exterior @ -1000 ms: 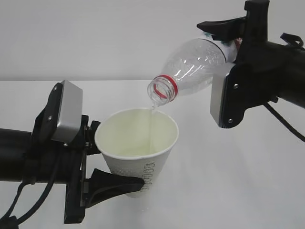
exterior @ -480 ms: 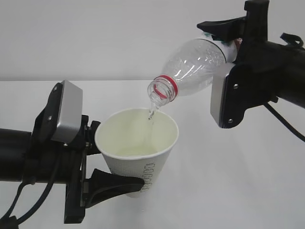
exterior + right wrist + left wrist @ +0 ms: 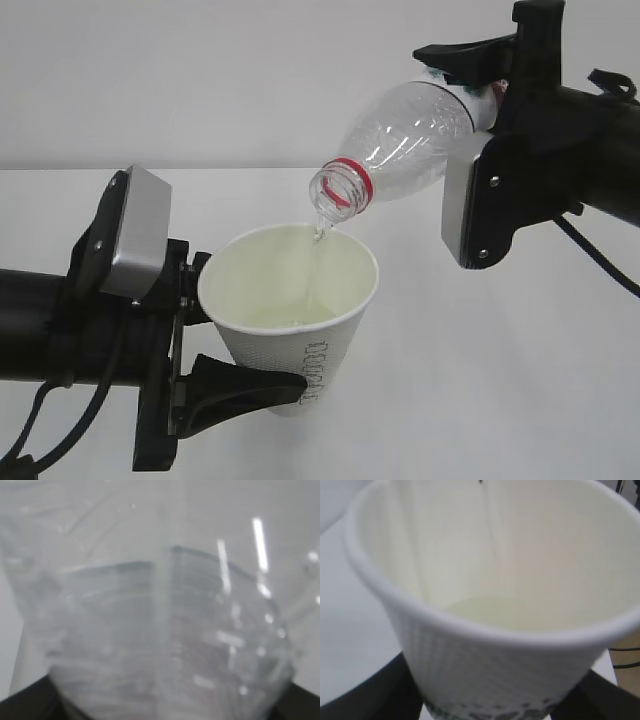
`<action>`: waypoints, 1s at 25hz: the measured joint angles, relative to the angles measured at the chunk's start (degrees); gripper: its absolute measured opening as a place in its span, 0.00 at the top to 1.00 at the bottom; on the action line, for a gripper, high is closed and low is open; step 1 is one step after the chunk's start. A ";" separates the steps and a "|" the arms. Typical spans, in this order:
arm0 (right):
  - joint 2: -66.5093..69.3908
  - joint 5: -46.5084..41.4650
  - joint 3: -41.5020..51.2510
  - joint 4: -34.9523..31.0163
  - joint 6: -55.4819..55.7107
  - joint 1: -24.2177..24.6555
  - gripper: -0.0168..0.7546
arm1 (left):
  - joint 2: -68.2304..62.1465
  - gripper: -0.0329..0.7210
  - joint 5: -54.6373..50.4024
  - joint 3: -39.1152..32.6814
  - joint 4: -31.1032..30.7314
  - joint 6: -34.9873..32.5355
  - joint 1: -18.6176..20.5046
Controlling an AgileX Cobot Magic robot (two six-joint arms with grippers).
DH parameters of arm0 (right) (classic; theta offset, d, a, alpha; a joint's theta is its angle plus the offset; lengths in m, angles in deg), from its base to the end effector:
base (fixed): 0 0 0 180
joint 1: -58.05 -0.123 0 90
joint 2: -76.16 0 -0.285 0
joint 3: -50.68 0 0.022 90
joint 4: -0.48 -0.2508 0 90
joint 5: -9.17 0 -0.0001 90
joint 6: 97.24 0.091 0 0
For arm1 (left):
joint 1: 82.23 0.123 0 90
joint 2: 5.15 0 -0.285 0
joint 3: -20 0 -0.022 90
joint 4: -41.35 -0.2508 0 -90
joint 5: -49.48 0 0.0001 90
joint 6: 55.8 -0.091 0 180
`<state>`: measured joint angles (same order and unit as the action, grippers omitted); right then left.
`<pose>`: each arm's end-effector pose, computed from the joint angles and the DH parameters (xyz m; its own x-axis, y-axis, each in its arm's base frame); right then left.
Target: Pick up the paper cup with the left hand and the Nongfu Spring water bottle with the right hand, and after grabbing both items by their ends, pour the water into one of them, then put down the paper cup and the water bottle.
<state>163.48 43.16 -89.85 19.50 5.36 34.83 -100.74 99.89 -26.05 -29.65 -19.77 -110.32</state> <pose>0.2599 0.1295 0.2683 0.5577 -0.8288 0.0447 -0.0360 -0.0780 -0.9963 0.1934 -0.1783 0.1923 -0.0203 0.3461 -0.9380 0.9836 0.1752 0.0434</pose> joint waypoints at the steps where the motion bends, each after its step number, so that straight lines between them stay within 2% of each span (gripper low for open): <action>1: 0.00 0.00 0.00 0.00 0.00 0.00 0.34 | 0.00 0.30 0.09 0.00 -0.01 0.00 0.00; 25: 0.00 0.00 0.00 0.00 -0.03 0.00 0.34 | 0.00 0.30 0.35 0.00 -0.22 -0.02 0.00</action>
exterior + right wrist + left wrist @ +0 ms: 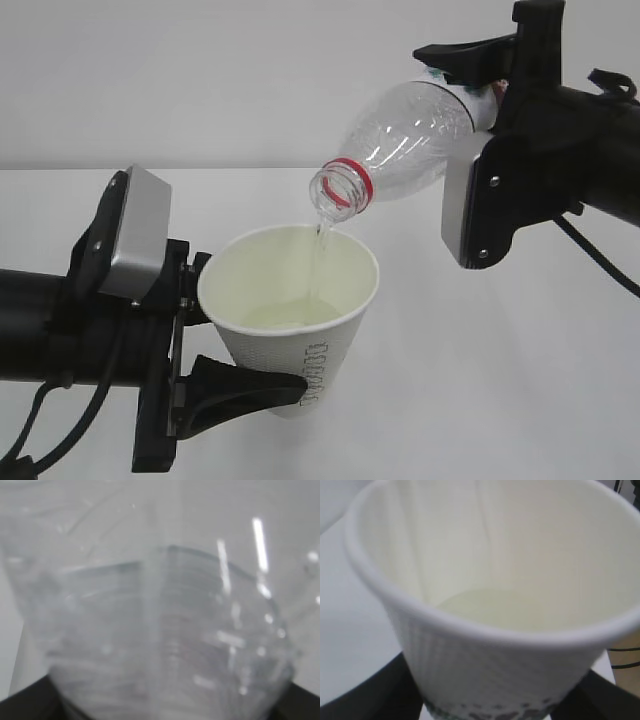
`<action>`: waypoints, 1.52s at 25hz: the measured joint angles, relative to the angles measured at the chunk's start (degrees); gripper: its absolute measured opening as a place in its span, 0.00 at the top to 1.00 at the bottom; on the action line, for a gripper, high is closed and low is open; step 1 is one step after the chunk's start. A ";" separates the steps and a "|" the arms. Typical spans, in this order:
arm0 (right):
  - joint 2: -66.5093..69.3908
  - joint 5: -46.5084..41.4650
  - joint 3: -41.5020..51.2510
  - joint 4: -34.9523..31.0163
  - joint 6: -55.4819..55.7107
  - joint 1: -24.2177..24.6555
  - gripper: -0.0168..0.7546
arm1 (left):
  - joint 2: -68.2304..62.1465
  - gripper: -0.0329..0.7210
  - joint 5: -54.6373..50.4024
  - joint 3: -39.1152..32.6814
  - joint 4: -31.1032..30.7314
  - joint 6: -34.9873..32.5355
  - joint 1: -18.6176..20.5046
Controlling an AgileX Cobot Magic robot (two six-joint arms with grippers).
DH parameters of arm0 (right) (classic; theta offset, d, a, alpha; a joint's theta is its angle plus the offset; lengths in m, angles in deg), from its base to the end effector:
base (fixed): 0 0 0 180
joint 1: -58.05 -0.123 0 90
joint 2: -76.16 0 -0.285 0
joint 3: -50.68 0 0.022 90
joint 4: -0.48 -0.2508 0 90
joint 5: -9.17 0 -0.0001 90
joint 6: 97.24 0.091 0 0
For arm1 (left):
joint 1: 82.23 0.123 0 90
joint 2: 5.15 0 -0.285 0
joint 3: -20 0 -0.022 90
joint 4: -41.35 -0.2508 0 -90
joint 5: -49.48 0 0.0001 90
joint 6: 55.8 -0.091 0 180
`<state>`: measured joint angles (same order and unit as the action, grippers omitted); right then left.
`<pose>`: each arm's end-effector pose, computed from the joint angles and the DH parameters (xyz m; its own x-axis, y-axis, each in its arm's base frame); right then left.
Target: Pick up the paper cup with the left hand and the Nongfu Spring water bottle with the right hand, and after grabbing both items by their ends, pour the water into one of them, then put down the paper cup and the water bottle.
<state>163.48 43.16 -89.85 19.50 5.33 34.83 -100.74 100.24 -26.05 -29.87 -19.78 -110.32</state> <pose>0.2599 0.1295 0.2683 0.5577 -0.8288 0.0453 -0.0357 -0.0784 -0.9963 0.1929 -0.1785 0.1925 -0.0172 0.3436 -0.9389 0.9847 0.1688 0.0438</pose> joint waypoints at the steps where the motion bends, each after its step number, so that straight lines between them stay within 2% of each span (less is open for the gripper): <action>1: 0.00 0.00 0.00 0.00 0.00 0.00 0.34 | 0.00 0.30 0.00 0.00 0.00 0.00 0.00; 38: 0.00 1.20 0.00 0.00 -0.43 0.00 0.34 | 0.00 0.30 0.30 0.00 -0.09 -0.10 0.00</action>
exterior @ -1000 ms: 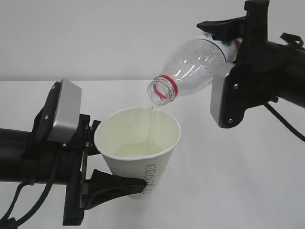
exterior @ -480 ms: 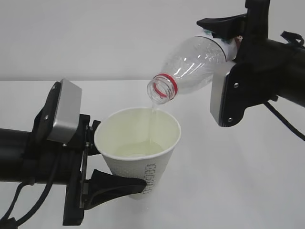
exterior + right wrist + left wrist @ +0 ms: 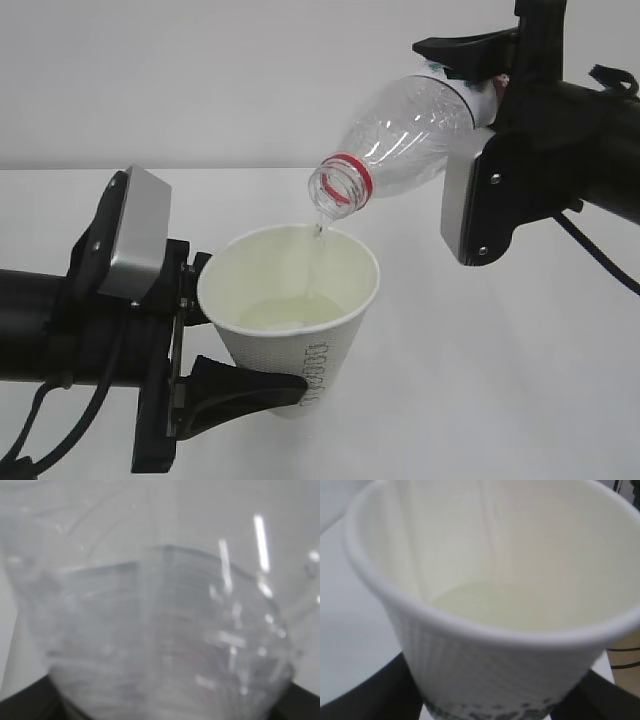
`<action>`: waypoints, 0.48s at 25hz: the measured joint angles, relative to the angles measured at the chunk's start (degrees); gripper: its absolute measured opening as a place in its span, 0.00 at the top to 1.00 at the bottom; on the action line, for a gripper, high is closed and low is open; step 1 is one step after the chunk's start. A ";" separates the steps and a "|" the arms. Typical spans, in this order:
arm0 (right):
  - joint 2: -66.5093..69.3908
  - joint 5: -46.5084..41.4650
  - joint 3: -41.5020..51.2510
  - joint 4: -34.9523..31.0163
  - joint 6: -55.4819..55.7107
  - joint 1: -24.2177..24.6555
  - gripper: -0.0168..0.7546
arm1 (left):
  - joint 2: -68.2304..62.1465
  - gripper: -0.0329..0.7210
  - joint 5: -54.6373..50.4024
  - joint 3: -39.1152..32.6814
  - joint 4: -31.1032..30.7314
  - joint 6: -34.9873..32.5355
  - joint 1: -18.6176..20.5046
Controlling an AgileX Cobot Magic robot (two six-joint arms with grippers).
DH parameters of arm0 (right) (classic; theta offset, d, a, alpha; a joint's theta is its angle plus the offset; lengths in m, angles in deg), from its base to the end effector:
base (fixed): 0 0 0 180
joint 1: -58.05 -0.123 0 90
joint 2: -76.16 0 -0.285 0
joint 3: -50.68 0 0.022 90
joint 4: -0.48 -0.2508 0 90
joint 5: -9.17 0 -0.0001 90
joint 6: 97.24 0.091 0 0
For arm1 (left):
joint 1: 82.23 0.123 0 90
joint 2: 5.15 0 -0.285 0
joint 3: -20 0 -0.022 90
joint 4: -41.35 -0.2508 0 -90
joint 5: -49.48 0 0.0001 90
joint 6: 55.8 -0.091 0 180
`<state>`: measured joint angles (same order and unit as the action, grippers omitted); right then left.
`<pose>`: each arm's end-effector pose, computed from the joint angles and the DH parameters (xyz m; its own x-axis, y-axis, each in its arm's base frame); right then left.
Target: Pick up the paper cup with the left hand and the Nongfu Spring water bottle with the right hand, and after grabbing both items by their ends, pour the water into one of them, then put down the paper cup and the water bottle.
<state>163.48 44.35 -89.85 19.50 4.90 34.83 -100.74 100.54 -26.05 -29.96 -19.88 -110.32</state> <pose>0.2597 0.1300 0.2702 0.5616 -0.8258 0.0525 -0.0147 -0.0733 -0.9972 0.1925 -0.1787 0.1928 -0.0139 0.3408 -0.9400 0.9854 0.1641 0.0450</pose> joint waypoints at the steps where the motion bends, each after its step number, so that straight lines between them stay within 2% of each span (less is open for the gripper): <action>1: 0.00 0.00 0.00 0.00 0.00 0.00 0.34 | 0.00 0.30 0.22 0.00 0.00 0.00 0.00; 12: 0.00 0.55 0.00 0.00 0.00 0.00 0.34 | 0.00 0.30 0.59 0.00 0.00 0.00 0.00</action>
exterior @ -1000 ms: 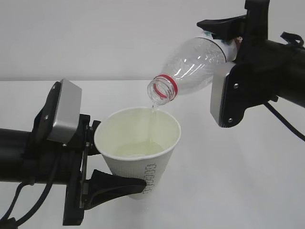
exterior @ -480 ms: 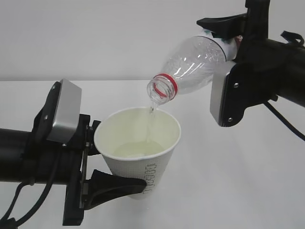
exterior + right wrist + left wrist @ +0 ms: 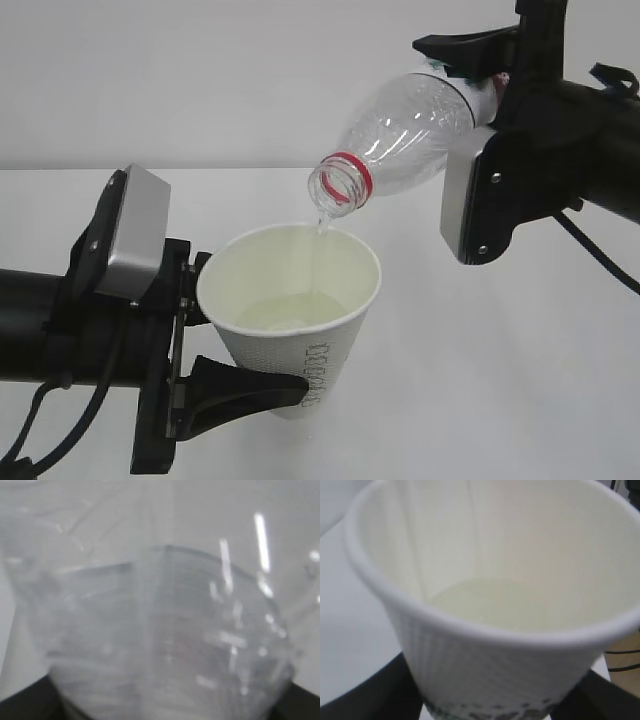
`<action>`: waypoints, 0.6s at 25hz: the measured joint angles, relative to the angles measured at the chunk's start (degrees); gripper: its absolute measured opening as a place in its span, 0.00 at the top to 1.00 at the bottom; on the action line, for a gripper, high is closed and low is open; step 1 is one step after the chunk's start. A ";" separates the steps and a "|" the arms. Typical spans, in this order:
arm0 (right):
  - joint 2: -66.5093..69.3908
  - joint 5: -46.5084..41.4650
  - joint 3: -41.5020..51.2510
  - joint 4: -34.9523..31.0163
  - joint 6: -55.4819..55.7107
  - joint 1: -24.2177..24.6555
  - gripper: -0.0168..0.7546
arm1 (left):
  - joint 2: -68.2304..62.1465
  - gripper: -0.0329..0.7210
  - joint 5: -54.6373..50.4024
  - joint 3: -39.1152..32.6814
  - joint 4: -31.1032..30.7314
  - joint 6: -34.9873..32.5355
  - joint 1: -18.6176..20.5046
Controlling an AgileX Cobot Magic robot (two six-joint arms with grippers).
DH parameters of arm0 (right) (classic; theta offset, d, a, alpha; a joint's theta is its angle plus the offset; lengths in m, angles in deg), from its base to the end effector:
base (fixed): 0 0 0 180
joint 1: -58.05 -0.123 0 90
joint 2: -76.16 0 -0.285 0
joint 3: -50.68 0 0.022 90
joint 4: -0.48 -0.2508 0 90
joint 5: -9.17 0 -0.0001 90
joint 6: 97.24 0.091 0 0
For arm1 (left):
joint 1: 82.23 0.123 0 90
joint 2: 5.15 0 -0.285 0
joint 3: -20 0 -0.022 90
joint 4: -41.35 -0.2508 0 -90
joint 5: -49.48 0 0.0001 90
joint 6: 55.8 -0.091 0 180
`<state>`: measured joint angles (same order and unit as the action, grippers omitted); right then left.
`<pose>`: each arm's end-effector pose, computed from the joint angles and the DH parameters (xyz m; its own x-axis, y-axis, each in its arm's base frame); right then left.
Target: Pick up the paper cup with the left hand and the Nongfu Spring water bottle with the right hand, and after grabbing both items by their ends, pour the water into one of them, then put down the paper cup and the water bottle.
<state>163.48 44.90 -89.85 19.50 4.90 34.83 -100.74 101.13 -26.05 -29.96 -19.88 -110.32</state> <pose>0.2596 0.1302 0.2710 0.5632 -0.8246 0.0524 -0.0069 -0.0681 -0.9977 0.1920 -0.1790 0.1935 -0.0125 0.3331 -0.9428 0.9864 0.1585 0.0429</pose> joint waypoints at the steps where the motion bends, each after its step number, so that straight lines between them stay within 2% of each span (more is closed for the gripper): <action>1: 0.00 0.00 0.00 0.00 0.00 0.00 0.34 | 0.00 0.30 0.00 0.00 0.00 0.00 0.00; 15: 0.00 0.30 0.00 0.00 0.00 0.00 0.34 | 0.00 0.30 0.00 0.00 0.00 0.00 0.00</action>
<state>163.48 45.20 -89.85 19.50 4.90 34.83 -100.74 101.13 -26.05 -29.96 -19.88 -110.32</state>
